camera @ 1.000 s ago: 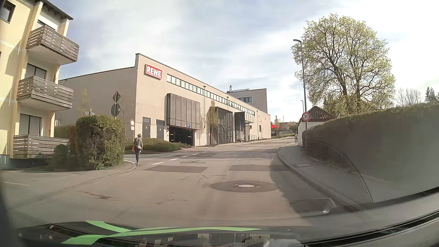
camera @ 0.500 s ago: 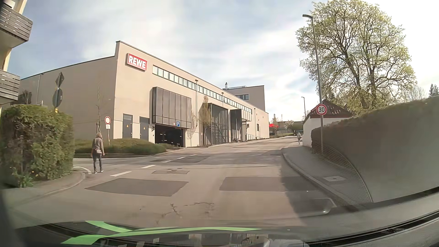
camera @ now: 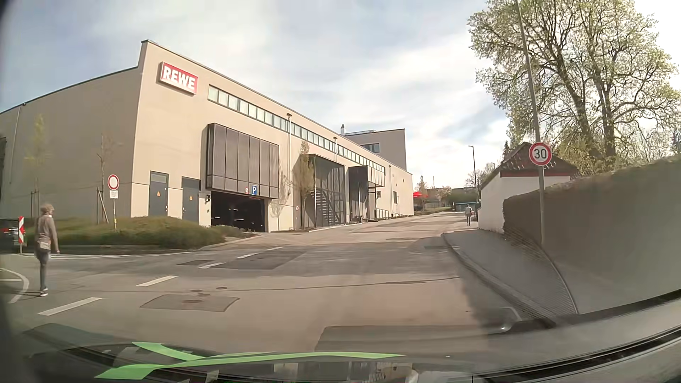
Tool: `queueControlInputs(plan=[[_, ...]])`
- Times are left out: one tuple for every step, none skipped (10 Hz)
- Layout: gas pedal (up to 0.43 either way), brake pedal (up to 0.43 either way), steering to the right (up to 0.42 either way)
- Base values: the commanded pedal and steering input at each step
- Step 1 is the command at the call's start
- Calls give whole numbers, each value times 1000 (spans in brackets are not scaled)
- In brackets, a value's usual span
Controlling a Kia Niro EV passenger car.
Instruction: Follow the waypoints while adhering to traffic rules and regulations
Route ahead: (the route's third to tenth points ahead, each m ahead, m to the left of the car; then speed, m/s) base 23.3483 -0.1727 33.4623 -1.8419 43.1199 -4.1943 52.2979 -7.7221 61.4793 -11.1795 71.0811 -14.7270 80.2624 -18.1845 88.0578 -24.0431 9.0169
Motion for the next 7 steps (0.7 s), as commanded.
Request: queueControlInputs(plan=[[130, 0, 21], [130, 0, 23], [130, 0, 24], [130, 0, 27], [130, 0, 28], [130, 0, 29], [130, 0, 30]])
